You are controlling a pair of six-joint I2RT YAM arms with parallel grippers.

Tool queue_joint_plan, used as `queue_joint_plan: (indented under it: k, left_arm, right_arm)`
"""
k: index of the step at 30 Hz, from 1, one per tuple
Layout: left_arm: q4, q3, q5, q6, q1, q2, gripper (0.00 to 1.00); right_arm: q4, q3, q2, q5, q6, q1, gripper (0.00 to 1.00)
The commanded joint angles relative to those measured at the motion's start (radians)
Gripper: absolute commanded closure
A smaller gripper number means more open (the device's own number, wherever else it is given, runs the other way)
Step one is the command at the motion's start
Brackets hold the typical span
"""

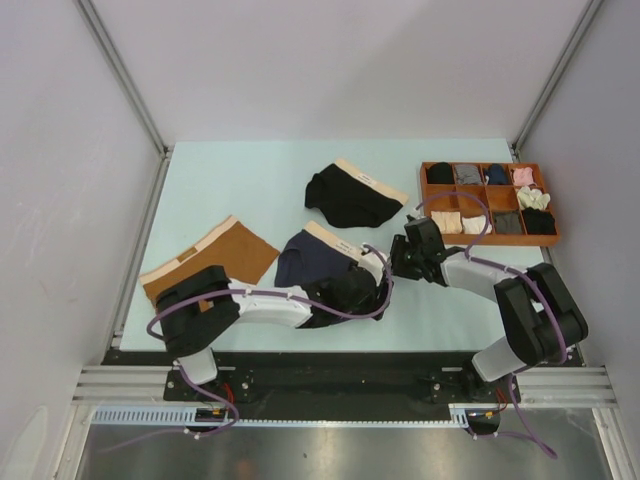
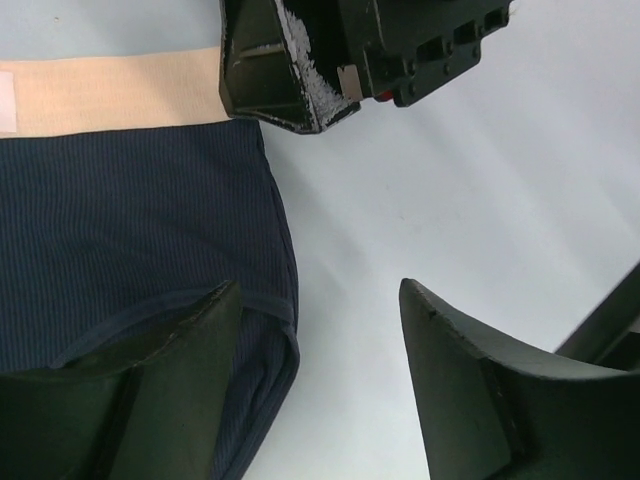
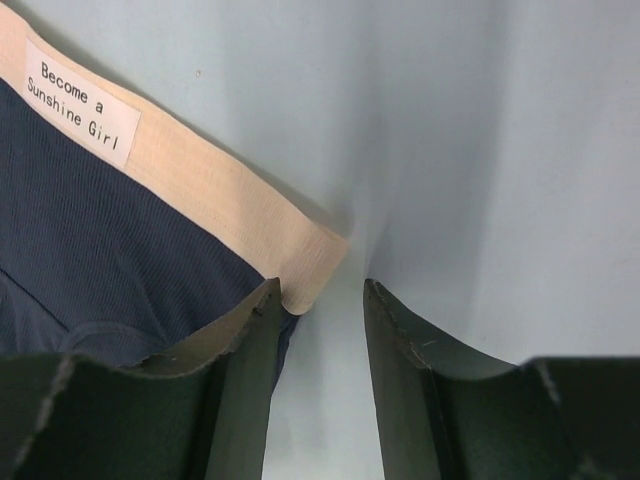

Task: Roll the underwear
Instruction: Fold the underwear at the center of the board.

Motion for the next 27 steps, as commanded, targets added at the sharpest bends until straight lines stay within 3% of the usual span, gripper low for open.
queue_joint_plan:
  k: [1,12,18,21,22,24,25,27]
  left_arm:
    - [0.05,0.053,-0.023,0.063,-0.006,0.046,0.34]
    - [-0.024,0.094,-0.049,-0.009,-0.007,0.141,0.47]
    - [-0.071,0.097,-0.083,-0.075,-0.006,0.172,0.52]
    - [-0.101,0.108,-0.099,-0.089,-0.007,0.185,0.6]
    - [-0.111,0.11,-0.106,-0.09,-0.007,0.187,0.67]
    - [-0.118,0.111,-0.109,-0.092,-0.006,0.188,0.74]
    - [-0.116,0.111,-0.106,-0.09,-0.007,0.188,0.84]
    - [-0.104,0.11,-0.096,-0.081,-0.007,0.19,0.92]
  right_arm:
    - [0.035,0.028,0.017,-0.009,-0.004,-0.015,0.57]
    - [0.041,0.051,0.055,-0.041,-0.013,-0.021,0.61]
    - [0.025,0.053,0.063,-0.052,-0.021,-0.018,0.73]
    - [0.021,0.051,0.069,-0.057,-0.023,-0.016,0.8]
    - [0.021,0.053,0.07,-0.06,-0.021,-0.016,0.88]
    - [0.015,0.055,0.069,-0.06,-0.021,-0.016,0.95]
    - [0.012,0.055,0.066,-0.057,-0.021,-0.015,0.99]
    - [-0.004,0.058,0.052,-0.042,-0.021,-0.019,1.0]
